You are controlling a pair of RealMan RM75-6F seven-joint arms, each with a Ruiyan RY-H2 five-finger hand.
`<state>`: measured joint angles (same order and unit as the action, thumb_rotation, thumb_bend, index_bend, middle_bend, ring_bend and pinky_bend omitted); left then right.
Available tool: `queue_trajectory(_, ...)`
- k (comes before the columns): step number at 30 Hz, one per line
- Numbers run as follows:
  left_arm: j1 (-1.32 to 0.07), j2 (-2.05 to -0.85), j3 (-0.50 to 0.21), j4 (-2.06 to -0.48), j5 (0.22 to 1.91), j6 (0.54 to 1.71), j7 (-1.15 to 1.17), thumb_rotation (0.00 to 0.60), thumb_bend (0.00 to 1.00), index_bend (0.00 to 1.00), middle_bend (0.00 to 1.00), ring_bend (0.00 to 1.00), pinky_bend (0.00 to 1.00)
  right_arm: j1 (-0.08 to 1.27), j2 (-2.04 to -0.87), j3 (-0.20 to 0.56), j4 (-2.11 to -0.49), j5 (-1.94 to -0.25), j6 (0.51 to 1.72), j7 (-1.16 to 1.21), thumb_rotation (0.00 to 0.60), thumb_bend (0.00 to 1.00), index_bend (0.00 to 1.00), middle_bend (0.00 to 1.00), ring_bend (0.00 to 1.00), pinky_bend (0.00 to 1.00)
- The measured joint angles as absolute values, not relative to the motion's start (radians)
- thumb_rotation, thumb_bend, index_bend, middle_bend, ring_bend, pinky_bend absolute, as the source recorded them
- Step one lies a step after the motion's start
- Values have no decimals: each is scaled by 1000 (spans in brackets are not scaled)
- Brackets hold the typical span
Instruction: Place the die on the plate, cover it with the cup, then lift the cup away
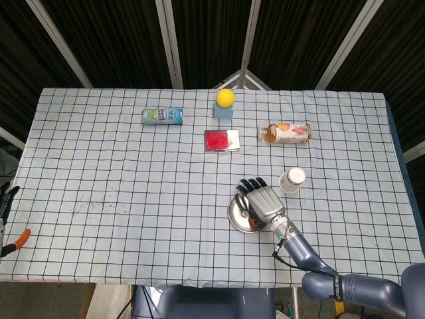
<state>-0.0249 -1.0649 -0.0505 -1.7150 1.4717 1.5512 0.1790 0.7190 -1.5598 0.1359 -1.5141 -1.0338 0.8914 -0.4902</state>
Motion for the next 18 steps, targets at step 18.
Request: queue_trajectory(18, -25, -1067, -48, -1720, 1466, 1547, 191, 600, 360, 21, 0, 0, 0, 688, -1531, 200, -1429, -1080, 995, -381, 600, 176, 184, 133, 95, 87)
